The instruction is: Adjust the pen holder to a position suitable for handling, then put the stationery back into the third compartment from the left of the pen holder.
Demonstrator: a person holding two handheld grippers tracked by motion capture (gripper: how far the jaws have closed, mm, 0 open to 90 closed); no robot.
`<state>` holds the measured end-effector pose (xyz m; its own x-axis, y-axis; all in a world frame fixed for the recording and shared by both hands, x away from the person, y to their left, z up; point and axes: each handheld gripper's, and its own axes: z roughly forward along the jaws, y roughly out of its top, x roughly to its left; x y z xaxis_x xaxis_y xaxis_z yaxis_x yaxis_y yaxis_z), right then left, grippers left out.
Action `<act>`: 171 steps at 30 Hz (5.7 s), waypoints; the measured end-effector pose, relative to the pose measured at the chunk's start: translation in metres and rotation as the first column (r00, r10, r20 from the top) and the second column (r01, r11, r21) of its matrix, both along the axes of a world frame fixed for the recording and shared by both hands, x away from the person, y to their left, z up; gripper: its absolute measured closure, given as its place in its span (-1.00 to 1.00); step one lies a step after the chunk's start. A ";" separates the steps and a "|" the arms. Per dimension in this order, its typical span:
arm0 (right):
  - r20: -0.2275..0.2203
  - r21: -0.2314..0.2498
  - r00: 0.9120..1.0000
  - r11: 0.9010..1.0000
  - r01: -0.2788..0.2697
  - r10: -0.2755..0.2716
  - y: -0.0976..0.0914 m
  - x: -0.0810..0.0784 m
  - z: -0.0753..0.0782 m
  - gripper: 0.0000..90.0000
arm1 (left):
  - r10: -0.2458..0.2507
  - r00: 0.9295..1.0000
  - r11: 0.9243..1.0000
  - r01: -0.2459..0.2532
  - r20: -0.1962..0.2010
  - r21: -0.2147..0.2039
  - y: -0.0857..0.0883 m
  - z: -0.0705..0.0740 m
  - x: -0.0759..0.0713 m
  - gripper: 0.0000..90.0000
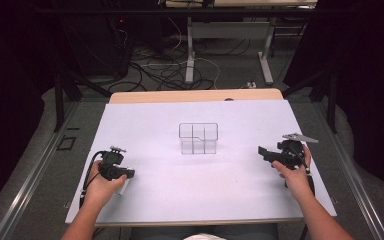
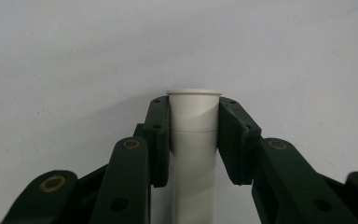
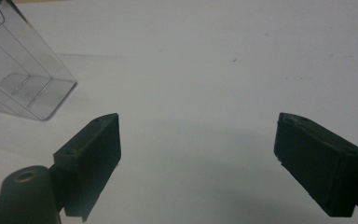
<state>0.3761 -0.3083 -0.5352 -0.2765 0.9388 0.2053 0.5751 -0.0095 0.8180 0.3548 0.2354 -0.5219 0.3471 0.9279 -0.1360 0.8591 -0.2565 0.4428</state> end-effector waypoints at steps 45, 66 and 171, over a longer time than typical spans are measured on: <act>0.089 -0.028 0.993 0.996 -0.080 0.082 0.025 -0.009 0.017 -0.67 | 0.135 0.854 0.936 0.056 0.502 -0.348 0.005 0.036 -0.019 0.49; 0.128 0.082 0.960 0.962 -0.259 0.248 0.066 -0.026 0.039 -0.39 | -0.013 0.855 0.888 0.248 0.519 -0.386 -0.056 0.046 -0.016 0.49; -0.124 0.427 0.937 0.870 -0.247 0.327 0.121 -0.038 0.021 0.56 | -0.166 0.887 0.793 0.380 0.431 -0.476 -0.197 0.030 -0.005 -0.01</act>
